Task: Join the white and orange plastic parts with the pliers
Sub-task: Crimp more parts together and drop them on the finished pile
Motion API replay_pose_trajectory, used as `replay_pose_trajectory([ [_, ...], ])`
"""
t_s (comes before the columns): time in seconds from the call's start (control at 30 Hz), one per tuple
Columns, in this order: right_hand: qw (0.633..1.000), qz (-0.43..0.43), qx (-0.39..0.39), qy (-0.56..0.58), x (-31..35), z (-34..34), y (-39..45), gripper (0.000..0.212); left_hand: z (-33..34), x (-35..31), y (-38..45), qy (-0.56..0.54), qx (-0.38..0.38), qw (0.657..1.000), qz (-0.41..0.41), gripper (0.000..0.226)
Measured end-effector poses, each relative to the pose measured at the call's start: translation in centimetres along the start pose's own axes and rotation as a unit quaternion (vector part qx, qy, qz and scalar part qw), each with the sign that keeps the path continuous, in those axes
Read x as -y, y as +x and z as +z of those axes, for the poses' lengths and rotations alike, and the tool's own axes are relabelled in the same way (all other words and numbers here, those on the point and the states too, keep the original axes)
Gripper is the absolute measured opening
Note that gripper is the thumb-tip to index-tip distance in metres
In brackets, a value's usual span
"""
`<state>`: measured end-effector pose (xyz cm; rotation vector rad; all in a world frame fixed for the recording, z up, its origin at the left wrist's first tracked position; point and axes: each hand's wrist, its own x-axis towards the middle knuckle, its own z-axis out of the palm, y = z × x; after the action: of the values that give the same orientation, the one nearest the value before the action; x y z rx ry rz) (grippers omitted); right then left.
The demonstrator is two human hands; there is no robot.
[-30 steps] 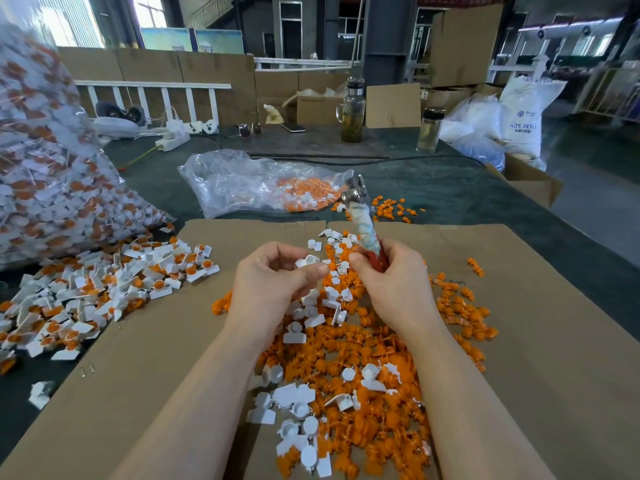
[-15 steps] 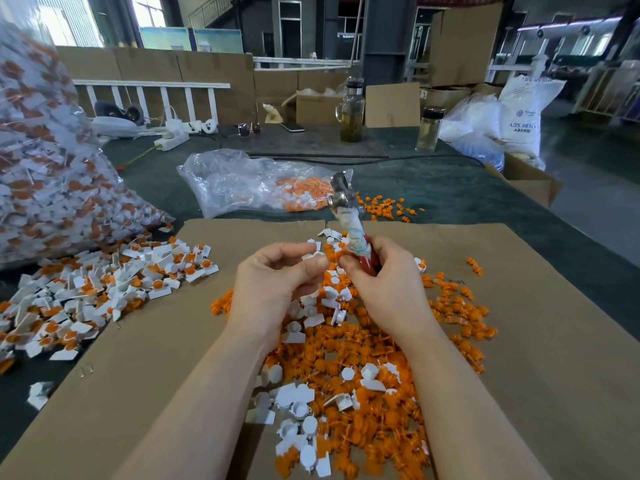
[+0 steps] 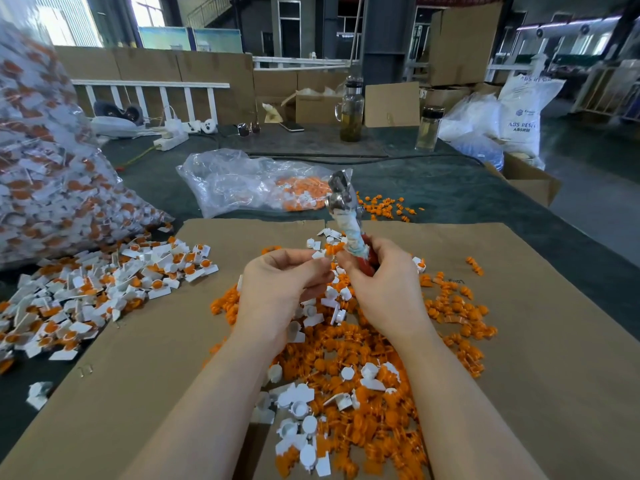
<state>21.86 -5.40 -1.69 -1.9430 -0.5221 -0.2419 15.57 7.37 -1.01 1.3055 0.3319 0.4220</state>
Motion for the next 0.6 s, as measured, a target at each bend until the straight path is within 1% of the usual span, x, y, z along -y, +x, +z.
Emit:
replay_pose_trajectory([
  [0.23, 0.999, -0.008, -0.021, -0.023, 0.16, 0.04, -0.13, 0.025, 0.58, -0.24, -0.37, 0.013, -0.033, 0.999, 0.033, 0.013],
  [0.37, 0.999, -0.014, -0.024, -0.034, 0.35, 0.09, -0.21, 0.021, 0.71, -0.21, -0.47, 0.056, -0.050, 0.995, 0.061, 0.010],
  [0.5, 0.998, -0.016, -0.026, -0.046, 0.43, 0.11, -0.25, 0.024, 0.70, -0.09, -0.46, 0.093, -0.068, 0.990, 0.087, 0.009],
  [0.6, 0.999, -0.013, -0.030, -0.042, 0.51, 0.10, -0.23, 0.022, 0.82, -0.01, -0.53, 0.132, -0.077, 0.982, 0.109, 0.009],
])
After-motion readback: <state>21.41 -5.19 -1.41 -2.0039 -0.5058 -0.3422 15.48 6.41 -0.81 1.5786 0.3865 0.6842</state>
